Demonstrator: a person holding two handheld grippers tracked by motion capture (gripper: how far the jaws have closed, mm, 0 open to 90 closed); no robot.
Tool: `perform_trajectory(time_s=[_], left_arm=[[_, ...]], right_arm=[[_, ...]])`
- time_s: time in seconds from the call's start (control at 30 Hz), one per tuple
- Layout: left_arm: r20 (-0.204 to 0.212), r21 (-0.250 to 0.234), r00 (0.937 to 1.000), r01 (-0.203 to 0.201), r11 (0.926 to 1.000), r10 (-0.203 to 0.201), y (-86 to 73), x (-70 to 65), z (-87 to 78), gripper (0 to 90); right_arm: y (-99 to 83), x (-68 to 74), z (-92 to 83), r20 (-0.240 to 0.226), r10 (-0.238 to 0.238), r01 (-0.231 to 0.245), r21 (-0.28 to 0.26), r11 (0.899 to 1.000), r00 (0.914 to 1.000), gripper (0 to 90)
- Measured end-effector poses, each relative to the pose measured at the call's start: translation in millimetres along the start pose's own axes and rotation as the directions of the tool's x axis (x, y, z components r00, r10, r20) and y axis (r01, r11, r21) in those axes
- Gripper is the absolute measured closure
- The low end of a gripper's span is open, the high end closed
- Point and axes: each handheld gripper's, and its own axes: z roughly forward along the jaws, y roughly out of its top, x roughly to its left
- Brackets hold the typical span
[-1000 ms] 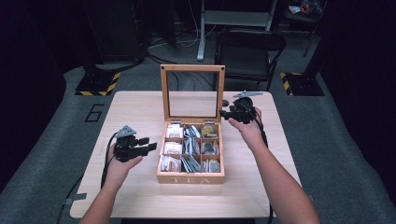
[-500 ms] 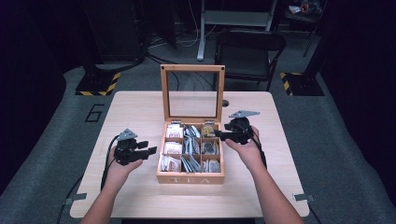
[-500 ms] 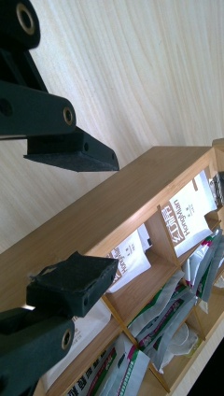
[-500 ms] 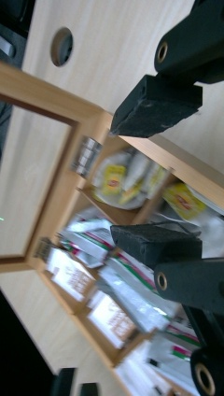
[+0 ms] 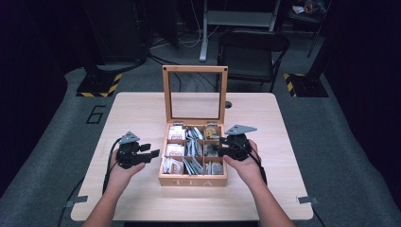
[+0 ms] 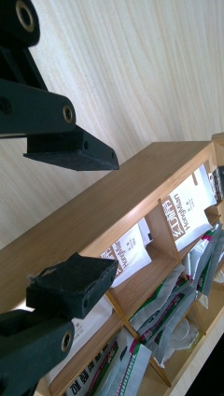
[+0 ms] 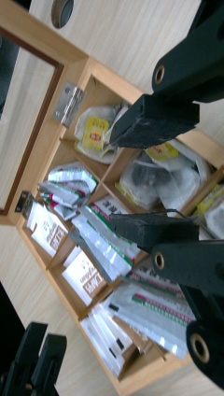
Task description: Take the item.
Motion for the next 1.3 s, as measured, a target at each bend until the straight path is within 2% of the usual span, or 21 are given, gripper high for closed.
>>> perform_trajectory(time_s=[0.1,0.23,0.43,0.67,0.73,0.93,1.13,1.3], left_arm=[[-0.003,-0.008,1.0000,0.002,1.0000,-0.002,-0.3,0.2,-1.0,45.2],[-0.006,-0.007,0.9999,0.011,0.9999,-0.012,-1.5,0.7,-1.3,44.9],[-0.012,-0.013,0.9998,0.015,0.9998,-0.015,-2.4,0.2,0.3,44.8],[-0.011,-0.013,0.9999,0.011,0.9998,-0.011,-3.3,1.2,-0.5,44.8],[-0.006,-0.003,0.9999,0.016,0.9999,-0.016,-3.9,1.2,-0.6,44.8],[-0.006,-0.002,0.9995,0.030,0.9995,-0.030,-5.8,3.4,-0.9,44.7],[-0.009,-0.009,0.9995,0.029,0.9995,-0.029,-6.1,2.4,0.0,44.8],[-0.003,0.001,0.9996,0.030,0.9996,-0.030,-6.3,2.4,0.2,44.8]], right_arm=[[-2.7,7.8,0.0,-0.015,-0.007,0.007,-0.004,1.000,0.9999,57.0],[-7.8,21.1,3.2,-0.072,-0.014,0.014,0.005,1.000,0.9973,61.3],[-13.0,35.5,13.3,-0.093,-0.058,0.061,0.028,0.998,0.9939,61.9],[-16.8,48.0,21.4,-0.126,-0.069,0.075,0.042,0.996,0.9896,64.6],[-17.2,49.7,23.4,-0.140,-0.088,0.096,0.049,0.994,0.9863,65.4],[-16.4,55.3,25.5,-0.145,-0.101,0.109,0.043,0.993,0.9842,66.5],[-21.4,56.7,33.4,-0.148,-0.079,0.090,0.072,0.993,0.9859,70.7],[-25.5,58.6,40.2,-0.141,-0.085,0.098,0.088,0.991,0.9863,72.8]])
